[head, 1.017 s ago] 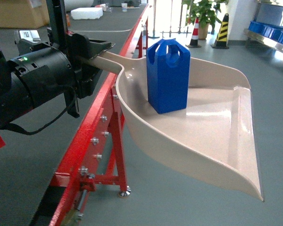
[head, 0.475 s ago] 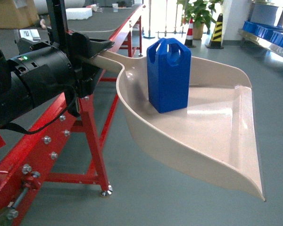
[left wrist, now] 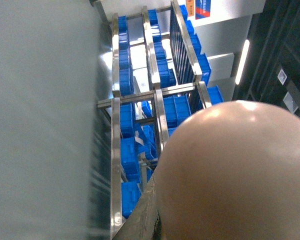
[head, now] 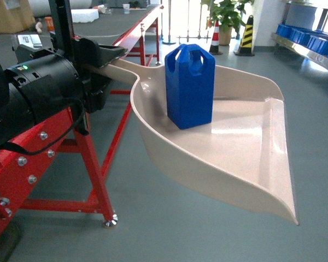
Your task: Place part in tray to right shelf
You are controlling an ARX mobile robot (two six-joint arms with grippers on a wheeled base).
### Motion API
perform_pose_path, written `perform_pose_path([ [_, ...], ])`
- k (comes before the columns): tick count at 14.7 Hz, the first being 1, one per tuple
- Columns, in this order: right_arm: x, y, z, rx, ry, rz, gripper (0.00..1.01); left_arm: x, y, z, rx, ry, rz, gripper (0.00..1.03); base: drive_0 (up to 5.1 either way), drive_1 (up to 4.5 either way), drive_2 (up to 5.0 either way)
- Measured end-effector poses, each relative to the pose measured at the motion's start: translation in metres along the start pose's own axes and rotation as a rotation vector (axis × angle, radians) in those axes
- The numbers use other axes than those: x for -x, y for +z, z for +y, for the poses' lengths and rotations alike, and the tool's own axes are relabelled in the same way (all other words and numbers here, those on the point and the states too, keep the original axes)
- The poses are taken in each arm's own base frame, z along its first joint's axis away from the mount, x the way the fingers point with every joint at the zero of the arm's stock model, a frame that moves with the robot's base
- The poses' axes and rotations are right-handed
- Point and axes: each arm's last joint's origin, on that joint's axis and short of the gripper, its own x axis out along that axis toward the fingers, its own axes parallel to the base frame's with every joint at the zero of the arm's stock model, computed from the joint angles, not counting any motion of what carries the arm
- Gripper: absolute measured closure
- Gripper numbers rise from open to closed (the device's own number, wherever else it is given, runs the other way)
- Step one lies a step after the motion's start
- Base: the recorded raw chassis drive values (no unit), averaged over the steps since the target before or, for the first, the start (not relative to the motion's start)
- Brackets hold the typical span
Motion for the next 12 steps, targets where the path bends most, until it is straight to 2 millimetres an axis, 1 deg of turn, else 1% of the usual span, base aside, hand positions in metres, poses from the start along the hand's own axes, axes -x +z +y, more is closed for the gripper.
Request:
perform_pose_path([
  [12, 0.0000, 0.0001, 0.0000, 0.000, 0.000, -0.001, 0.03, -0.0001, -0.0013, -0.0001, 0.001, 0.000, 0.004, 0.88, 5.1, -2.39, -2.4],
])
